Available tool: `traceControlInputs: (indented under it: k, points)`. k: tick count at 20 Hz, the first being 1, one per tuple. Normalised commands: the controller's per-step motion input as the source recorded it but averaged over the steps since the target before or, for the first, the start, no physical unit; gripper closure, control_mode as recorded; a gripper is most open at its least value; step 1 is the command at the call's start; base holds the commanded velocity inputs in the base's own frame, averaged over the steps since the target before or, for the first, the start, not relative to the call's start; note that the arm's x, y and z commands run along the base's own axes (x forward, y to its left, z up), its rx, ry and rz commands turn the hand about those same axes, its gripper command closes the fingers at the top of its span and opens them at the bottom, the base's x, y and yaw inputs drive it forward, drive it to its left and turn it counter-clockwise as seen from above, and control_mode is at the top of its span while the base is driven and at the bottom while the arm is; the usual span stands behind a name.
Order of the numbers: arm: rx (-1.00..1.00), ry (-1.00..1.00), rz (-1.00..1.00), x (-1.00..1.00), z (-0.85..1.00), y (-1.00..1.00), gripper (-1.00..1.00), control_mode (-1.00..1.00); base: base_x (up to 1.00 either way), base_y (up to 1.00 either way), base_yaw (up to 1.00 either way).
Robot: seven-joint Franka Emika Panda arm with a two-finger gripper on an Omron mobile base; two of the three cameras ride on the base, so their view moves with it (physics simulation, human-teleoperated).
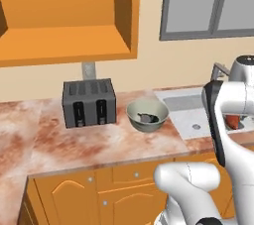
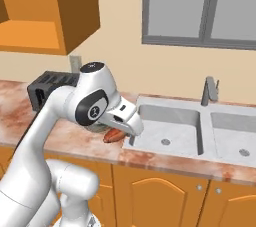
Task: Pick the eggplants from the cabinet and place them in one bowl. Pick the sweet potato from the sink and place it in the other bowl.
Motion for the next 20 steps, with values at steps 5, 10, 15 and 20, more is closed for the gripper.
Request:
traceControlInputs:
  k: [5,10,15,20]
  points:
    - [0.0,0.0,0.0,0.0,0.0,0.0,1.0,1.0,0.0,-0.81,-0.01]
    - [0.0,0.0,0.0,0.0,0.0,0.0,1.0,1.0,0.0,-0.79,-0.02]
    - [0.0,0.0,0.0,0.0,0.0,0.0,1.0,1.0,0.0,-0.79,-0.02]
    - [0.0,0.0,0.0,0.0,0.0,0.0,1.0,1.0,0.0,-0.81,-0.03]
